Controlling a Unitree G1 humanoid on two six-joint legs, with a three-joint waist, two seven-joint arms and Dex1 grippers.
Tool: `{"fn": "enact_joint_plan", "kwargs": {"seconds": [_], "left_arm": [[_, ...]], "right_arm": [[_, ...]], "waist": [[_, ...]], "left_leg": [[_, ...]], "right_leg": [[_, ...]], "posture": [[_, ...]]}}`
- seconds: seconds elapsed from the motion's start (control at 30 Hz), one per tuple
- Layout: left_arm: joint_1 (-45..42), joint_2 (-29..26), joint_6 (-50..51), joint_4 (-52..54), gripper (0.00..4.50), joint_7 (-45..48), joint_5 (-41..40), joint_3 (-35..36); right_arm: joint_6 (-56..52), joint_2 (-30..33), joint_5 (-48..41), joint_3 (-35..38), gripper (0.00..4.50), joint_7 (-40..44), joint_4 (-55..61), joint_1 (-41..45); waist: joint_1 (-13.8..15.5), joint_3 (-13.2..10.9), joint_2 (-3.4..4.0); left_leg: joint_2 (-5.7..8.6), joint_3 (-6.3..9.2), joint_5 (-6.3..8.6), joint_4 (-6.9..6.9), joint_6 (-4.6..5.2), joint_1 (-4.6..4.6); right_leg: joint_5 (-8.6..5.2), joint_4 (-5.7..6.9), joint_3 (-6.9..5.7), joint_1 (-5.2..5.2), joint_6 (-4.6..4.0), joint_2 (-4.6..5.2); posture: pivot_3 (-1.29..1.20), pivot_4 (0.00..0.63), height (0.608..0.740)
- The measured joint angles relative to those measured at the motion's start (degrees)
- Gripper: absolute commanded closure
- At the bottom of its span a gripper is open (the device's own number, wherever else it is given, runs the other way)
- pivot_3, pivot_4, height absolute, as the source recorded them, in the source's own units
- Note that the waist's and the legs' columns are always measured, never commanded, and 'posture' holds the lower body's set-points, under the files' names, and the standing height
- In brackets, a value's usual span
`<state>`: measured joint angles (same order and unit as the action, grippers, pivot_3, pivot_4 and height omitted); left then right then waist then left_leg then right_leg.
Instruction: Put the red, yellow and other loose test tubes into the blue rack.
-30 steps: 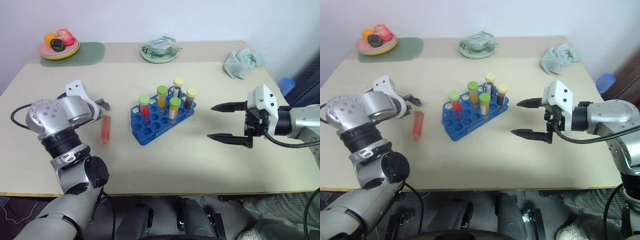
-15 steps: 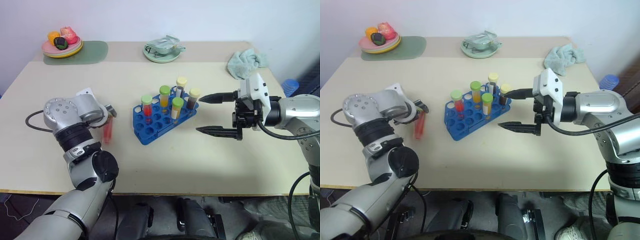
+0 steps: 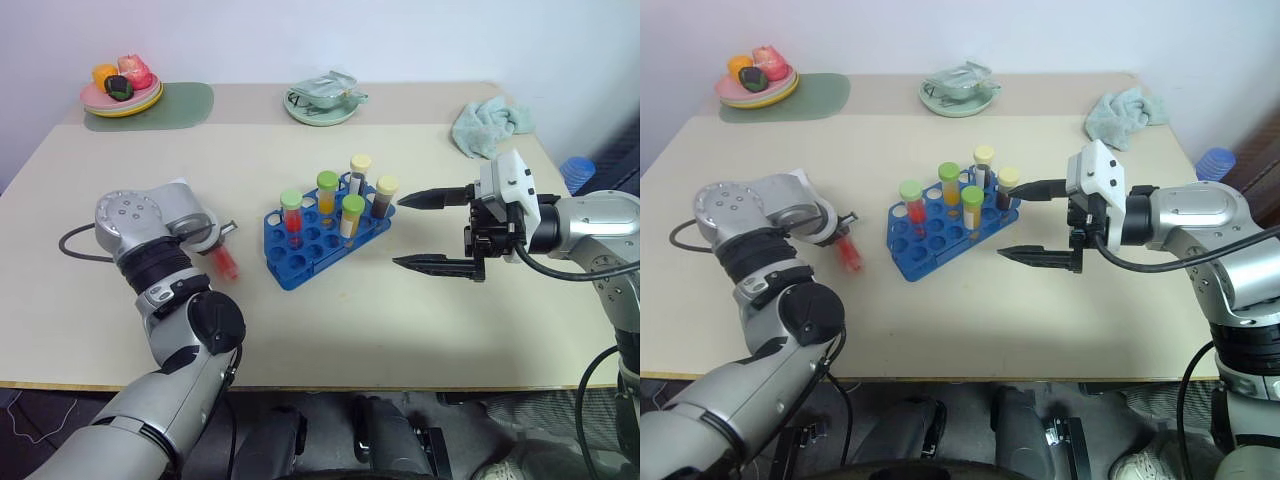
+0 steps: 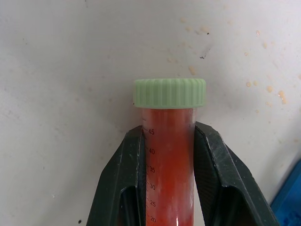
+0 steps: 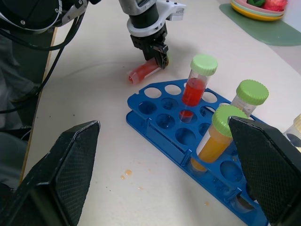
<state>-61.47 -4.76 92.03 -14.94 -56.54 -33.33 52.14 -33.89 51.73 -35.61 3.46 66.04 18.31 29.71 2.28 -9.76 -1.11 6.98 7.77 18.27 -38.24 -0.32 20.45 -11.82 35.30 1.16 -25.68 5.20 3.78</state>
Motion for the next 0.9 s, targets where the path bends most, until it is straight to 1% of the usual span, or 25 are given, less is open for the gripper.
{"fn": "enact_joint_plan", "kwargs": {"seconds": [0.07,0.1,0.23,0.4,0.47,0.57,0.63,0.77,0.83,0.9], "left_arm": [[0.52,-0.05,0.0,0.56,3.74,-0.29,-1.13,-0.07],[1.59,-0.31,0.0,1.47,3.74,-0.41,-2.93,-0.74],[7.39,-3.51,-0.01,4.79,3.74,-0.88,-14.1,-5.68],[14.9,-12.1,-0.01,6.71,3.74,-3.19,-32.22,-14.31],[16.91,-15.58,-0.01,6.81,3.74,-3.93,-38.24,-17.25],[19.75,-21.81,-0.01,8.77,3.74,-1.77,-47.06,-22.59],[21.05,-25.82,-0.02,12.29,3.74,2.15,-52.32,-25.52],[23.97,-30.91,-2.0,24.36,3.74,14.72,-56.61,-28.37],[26.17,-32.23,-5.17,30.77,3.74,23.71,-55.65,-29.04],[27.55,-33.43,-9.81,36.55,3.74,35.1,-52.61,-30.15]], "right_arm": [[0.15,-0.03,0.24,-0.08,0.0,0.19,-0.5,0.04],[0.41,-0.09,0.56,-0.23,0.0,0.3,-0.89,0.06],[1.08,-0.89,1.08,-0.92,0.0,0.87,-2.72,0.5],[2.1,-1.65,1.9,-2.15,0.0,1.38,-4.19,1.67],[2.31,-2.26,2.27,-2.62,0.0,1.52,-4.68,2.35],[2.74,-3.1,2.47,-2.88,0.0,1.6,-5.01,2.76],[3.08,-3.46,2.82,-2.91,0.0,1.55,-5.05,2.76],[3.13,-3.76,2.8,-2.73,0.0,0.74,-4.96,2.28],[2.68,-3.78,2.65,-1.99,0.0,-0.15,-4.53,1.04],[1.73,-3.86,2.07,-1.03,0.0,-1.43,-3.65,-0.41]], "waist": [[-0.01,0.0,0.0],[-0.06,0.0,0.0],[-0.22,0.0,0.0],[-0.36,0.0,0.01],[-0.22,0.0,0.01],[-0.13,0.0,0.0],[-0.06,0.0,0.0],[-0.15,0.01,0.02],[-0.14,0.02,0.04],[-0.13,0.02,0.04]], "left_leg": [[0.0,0.0,0.0,0.0,0.0,0.0],[0.0,-0.01,0.0,0.0,0.0,-0.01],[-0.01,-0.07,-0.02,0.0,-0.03,0.0],[-0.01,-0.15,-0.03,-0.03,-0.05,0.0],[-0.01,-0.15,-0.04,-0.05,-0.06,0.01],[0.01,-0.16,-0.04,-0.07,-0.06,0.07],[0.03,-0.17,-0.04,-0.08,-0.05,0.12],[0.04,-0.21,-0.04,-0.07,-0.05,0.17],[0.03,-0.24,-0.05,-0.06,-0.06,0.17],[0.03,-0.29,-0.05,-0.06,-0.07,0.18]], "right_leg": [[0.0,0.0,0.0,0.0,0.0,0.0],[0.0,0.02,0.02,-0.02,0.0,0.0],[0.0,0.16,0.11,-0.1,-0.01,0.0],[0.0,0.33,0.21,-0.22,-0.01,-0.01],[0.0,0.38,0.22,-0.25,-0.01,-0.01],[0.0,0.43,0.23,-0.32,-0.02,0.0],[0.0,0.48,0.25,-0.39,-0.03,0.02],[-0.01,0.49,0.27,-0.47,-0.04,0.03],[-0.02,0.51,0.28,-0.49,-0.06,0.03],[-0.02,0.5,0.29,-0.49,-0.06,0.03]], "posture": [[0.0,0.15,0.74],[0.0,0.15,0.74],[0.0,0.15,0.74],[0.0,0.15,0.74],[0.0,0.15,0.74],[0.0,0.15,0.74],[0.0,0.15,0.74],[0.0,0.15,0.74],[0.0,0.15,0.74],[0.0,0.15,0.74]]}}
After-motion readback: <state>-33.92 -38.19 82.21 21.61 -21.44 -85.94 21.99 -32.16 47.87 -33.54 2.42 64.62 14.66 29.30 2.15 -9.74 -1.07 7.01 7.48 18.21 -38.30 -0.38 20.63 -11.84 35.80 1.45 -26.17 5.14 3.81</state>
